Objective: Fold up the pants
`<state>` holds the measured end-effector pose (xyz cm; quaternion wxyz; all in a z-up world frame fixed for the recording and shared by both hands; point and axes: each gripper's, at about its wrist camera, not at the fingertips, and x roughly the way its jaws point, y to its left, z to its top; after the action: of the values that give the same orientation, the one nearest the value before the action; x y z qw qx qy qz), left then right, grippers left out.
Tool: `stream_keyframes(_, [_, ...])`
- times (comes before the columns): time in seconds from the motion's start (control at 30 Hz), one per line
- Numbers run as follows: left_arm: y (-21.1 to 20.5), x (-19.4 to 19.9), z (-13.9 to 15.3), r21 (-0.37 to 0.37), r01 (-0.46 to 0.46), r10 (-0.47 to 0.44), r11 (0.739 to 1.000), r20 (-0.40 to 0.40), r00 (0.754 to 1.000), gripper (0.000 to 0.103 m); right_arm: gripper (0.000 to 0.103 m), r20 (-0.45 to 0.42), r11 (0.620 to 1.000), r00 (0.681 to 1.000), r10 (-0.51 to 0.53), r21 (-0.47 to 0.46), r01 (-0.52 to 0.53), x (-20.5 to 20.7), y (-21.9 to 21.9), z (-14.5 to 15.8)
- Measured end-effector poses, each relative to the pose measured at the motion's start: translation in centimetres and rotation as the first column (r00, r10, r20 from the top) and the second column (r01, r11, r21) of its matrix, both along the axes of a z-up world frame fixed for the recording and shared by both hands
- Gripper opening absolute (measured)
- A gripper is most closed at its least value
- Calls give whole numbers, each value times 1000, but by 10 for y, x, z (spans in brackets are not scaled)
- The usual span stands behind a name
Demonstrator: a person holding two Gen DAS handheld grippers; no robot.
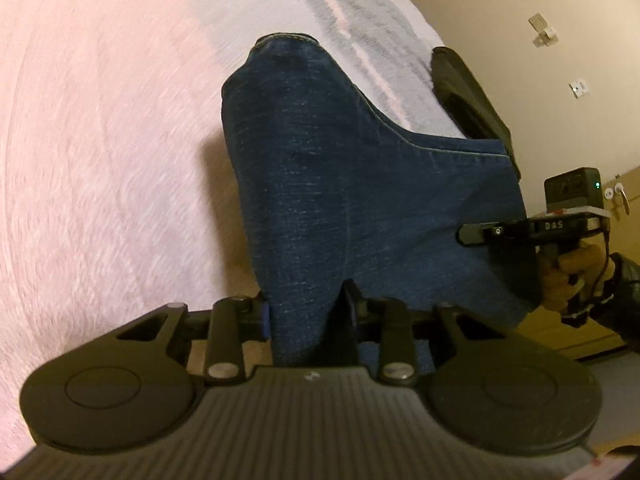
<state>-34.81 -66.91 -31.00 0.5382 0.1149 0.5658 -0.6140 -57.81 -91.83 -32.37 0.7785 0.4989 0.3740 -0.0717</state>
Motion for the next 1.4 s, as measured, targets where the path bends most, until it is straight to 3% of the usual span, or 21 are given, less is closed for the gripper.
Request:
stream_keyframes(0.17, [-30,-3,47,-34,75,-74,997,31,997,27,20,10,998,998,-68,-18,68,-13,-12,40])
stream_keyframes(0.37, [-101,-17,98,-96,197,-192,976,57,980,27,20,38,979,984,-176,-94,179,-40,-35,96])
stream_keyframes(0.57, [-199,-64,136,-136,328,-317,935,93,944,27,20,68,938,947,-314,-130,320,-92,-75,133])
stream_keyframes(0.73, [-300,-122,158,-151,421,-405,894,128,905,27,20,94,895,905,-415,-137,425,-149,-132,148])
stream_keyframes(0.9, [-413,-177,156,-139,482,-463,865,149,874,27,20,111,848,854,-508,-112,518,-201,-213,138])
stream_keyframes(1.1, [-536,-218,123,-71,545,-533,836,138,835,27,20,83,809,809,-582,-44,586,-234,-298,100])
stream_keyframes(1.27, [-601,-226,89,-10,559,-554,829,123,823,27,20,58,768,766,-640,47,639,-245,-343,58])
stream_keyframes(1.4, [-616,-229,64,43,576,-577,816,127,807,27,20,23,735,738,-674,119,667,-262,-366,27])
